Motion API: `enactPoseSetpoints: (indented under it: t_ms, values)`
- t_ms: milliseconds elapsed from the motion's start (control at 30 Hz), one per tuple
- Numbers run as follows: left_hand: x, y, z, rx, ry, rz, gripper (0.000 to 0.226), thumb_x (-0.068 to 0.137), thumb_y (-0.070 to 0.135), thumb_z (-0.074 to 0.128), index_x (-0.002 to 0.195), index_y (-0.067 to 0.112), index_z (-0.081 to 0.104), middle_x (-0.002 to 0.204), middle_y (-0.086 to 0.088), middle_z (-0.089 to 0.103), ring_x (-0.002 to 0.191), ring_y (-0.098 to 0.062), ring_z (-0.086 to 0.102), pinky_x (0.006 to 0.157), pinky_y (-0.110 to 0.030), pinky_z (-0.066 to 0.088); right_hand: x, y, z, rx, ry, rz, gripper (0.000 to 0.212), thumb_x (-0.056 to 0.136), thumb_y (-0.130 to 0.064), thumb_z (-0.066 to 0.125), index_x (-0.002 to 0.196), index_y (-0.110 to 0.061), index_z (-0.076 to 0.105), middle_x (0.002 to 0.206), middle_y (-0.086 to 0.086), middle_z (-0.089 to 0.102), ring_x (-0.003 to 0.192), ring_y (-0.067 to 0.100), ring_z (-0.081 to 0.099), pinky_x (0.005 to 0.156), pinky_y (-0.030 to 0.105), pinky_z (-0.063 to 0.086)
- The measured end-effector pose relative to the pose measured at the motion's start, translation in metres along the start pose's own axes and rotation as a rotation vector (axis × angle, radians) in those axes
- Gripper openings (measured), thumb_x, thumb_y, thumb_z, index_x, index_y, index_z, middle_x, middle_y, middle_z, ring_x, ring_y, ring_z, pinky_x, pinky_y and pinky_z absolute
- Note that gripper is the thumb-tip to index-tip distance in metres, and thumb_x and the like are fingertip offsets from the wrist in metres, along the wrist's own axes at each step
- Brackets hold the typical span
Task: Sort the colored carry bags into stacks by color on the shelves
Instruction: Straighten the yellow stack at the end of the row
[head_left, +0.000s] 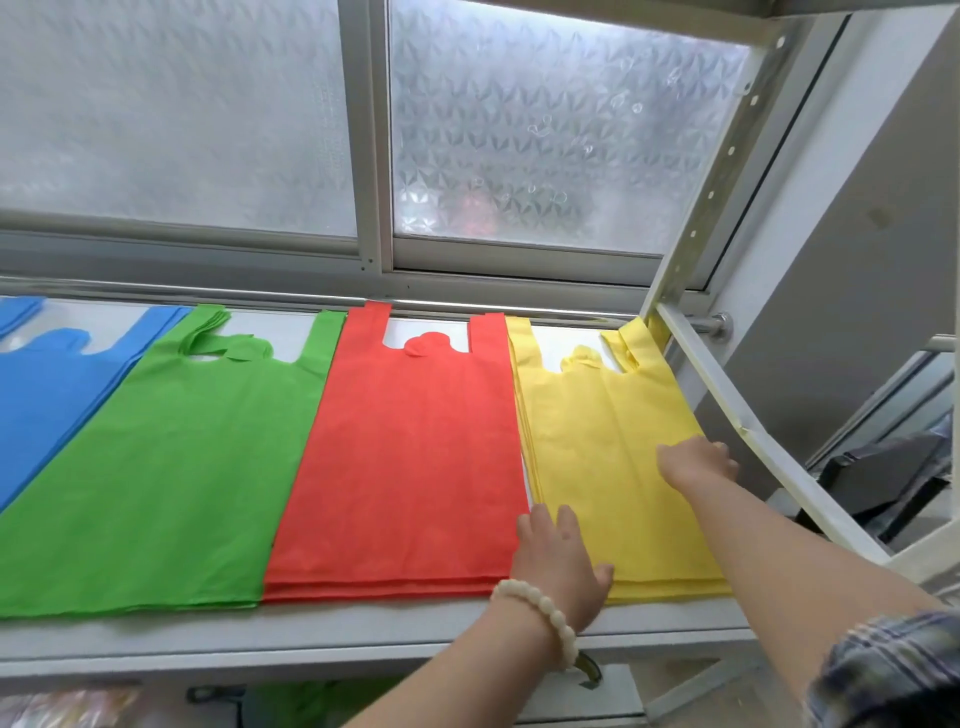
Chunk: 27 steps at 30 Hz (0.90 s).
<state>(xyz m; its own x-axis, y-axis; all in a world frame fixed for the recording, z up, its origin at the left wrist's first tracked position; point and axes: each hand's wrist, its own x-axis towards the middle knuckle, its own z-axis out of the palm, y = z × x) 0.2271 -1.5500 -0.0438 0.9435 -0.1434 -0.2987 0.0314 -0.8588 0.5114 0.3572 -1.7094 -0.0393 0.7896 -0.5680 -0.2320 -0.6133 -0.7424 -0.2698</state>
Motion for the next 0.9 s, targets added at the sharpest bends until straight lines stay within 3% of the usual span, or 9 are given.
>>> enactPoseSetpoints:
  t_ms: [67,133,300,400,533,767,900]
  values:
    - [0.0,0.0,0.009,0.132,-0.066,0.028,0.083,0.086,0.05,0.054,0.147,0.013,0.013,0.154,-0.015,0.004,0.141,-0.035,0.006,0.116,-0.042,0.019,0.008,0.022,0.001,-0.015,-0.013,0.073,0.053,0.097,-0.034,0.04,0.141,-0.005,0.034,0.144,0.016,0.032,0.129,0.035,0.034,0.103,0.044,0.036]
    - [0.001,-0.003,0.013,0.233,-0.085,0.048,0.082,0.084,0.05,0.057,0.146,0.015,0.017,0.155,-0.016,-0.001,0.142,-0.036,0.003,0.116,-0.044,0.018,0.013,0.035,0.003,-0.016,-0.047,0.114,0.059,0.096,-0.042,0.04,0.141,-0.004,0.034,0.144,0.017,0.033,0.131,0.035,0.034,0.105,0.045,0.034]
    - [0.001,-0.005,0.012,0.229,-0.003,0.076,0.044,0.091,0.03,0.053,0.128,0.009,0.044,0.151,-0.017,0.014,0.135,-0.032,0.021,0.11,-0.037,0.028,0.017,0.042,0.001,-0.018,-0.02,0.04,0.055,0.095,-0.041,0.048,0.131,0.0,0.047,0.142,0.017,0.035,0.128,0.036,0.036,0.1,0.043,0.039]
    - [-0.001,-0.004,0.011,0.261,0.0,0.058,0.034,0.092,0.023,0.048,0.121,0.005,0.05,0.139,-0.017,0.031,0.124,-0.03,0.032,0.104,-0.034,0.032,0.019,0.045,-0.005,-0.06,-0.026,0.018,0.06,0.09,-0.046,0.055,0.128,0.0,0.051,0.141,0.018,0.039,0.128,0.035,0.039,0.101,0.042,0.039]
    - [-0.007,0.004,0.005,0.401,-0.032,0.093,0.032,0.095,0.022,0.043,0.117,0.002,0.054,0.127,-0.016,0.046,0.118,-0.029,0.036,0.101,-0.036,0.029,0.018,0.047,-0.019,-0.157,-0.132,-0.018,0.059,0.086,-0.051,0.058,0.121,-0.003,0.057,0.124,0.013,0.058,0.116,0.032,0.054,0.095,0.038,0.045]
    - [0.001,0.012,0.004,-0.017,0.019,-0.14,0.059,0.088,0.037,0.057,0.132,0.008,0.031,0.137,-0.016,0.028,0.125,-0.031,0.034,0.106,-0.034,0.031,0.014,0.047,-0.029,-0.2,-0.244,-0.017,0.059,0.093,-0.046,0.05,0.134,-0.004,0.047,0.135,0.015,0.051,0.122,0.032,0.052,0.098,0.038,0.044]
    - [0.001,0.017,0.002,0.032,0.014,-0.169,0.04,0.093,0.018,0.048,0.128,0.003,0.036,0.135,-0.017,0.033,0.124,-0.03,0.035,0.103,-0.032,0.033,0.012,0.05,-0.032,-0.321,-0.285,-0.004,0.062,0.096,-0.046,0.045,0.14,-0.003,0.038,0.141,0.014,0.045,0.128,0.03,0.048,0.104,0.036,0.042]
